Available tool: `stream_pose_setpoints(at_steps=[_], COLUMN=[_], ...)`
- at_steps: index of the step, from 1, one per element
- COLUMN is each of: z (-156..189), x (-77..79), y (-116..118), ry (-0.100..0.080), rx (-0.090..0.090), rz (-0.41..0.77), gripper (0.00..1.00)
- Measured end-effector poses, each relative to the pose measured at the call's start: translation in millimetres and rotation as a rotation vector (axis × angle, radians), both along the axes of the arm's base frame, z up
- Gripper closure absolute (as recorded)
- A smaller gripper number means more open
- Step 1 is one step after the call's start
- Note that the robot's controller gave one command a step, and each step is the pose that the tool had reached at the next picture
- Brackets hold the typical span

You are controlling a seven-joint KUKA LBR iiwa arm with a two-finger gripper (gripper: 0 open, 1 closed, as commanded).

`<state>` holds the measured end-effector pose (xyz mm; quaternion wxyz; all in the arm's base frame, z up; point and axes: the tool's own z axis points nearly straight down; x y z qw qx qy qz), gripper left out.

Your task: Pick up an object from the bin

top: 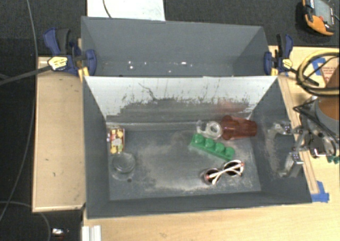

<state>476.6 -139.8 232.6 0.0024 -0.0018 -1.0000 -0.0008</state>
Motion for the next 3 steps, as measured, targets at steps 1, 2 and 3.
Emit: stream_pose_setpoints(at_steps=[1,2,3], z=[4,-147,-71], x=[1.7,5.6,4.8], y=[1,62,87], ry=[-0.008,-0.013,-0.025], rx=[-0.002,-0.003,-0.008], rz=[0.006,0.152,0.160], gripper=[0.00,0.00,0.00])
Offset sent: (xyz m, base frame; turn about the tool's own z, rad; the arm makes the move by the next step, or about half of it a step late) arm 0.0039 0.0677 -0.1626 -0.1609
